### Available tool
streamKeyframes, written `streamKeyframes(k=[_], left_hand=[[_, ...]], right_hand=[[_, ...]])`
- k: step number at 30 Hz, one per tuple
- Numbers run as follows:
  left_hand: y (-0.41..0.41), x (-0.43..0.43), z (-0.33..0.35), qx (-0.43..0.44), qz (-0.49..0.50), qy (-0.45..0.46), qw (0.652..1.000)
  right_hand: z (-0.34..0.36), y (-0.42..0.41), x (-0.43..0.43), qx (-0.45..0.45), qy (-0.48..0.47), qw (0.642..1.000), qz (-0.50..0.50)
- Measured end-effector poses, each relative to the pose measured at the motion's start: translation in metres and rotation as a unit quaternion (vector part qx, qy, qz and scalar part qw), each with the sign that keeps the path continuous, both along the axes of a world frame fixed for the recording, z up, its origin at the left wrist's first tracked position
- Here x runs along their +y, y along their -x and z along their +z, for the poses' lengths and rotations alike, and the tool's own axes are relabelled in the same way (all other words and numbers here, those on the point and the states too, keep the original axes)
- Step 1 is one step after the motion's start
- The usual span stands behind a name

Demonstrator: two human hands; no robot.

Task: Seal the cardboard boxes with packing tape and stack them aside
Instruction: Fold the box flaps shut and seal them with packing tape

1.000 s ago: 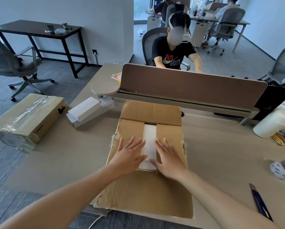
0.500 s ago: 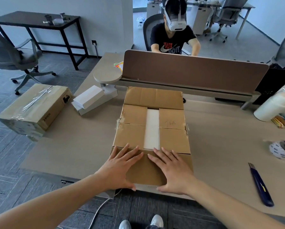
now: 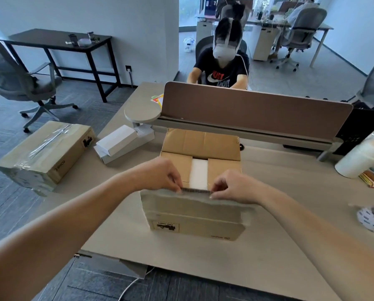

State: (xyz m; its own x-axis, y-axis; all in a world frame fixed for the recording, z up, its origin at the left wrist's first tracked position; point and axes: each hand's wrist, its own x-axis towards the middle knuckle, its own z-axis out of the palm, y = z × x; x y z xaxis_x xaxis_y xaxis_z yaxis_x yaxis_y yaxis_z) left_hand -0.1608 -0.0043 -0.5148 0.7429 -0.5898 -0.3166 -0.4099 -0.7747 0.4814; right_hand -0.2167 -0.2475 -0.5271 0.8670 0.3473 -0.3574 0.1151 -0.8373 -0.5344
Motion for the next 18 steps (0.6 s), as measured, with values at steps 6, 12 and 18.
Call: streamKeyframes(k=[6, 12, 18], left_hand=[[-0.038, -0.017, -0.053, -0.038, 0.064, 0.043, 0.996], [-0.043, -0.015, -0.131, -0.129, 0.069, 0.008, 0.989], [-0.037, -0.015, -0.154, -0.183, 0.066, 0.012, 0.981]], right_hand=[[-0.038, -0.029, -0.011, -0.123, 0.069, 0.989, -0.047], [-0.109, -0.028, -0.032, -0.132, 0.125, 0.983, -0.020], [-0.136, -0.032, -0.040, -0.149, 0.101, 0.984, -0.010]])
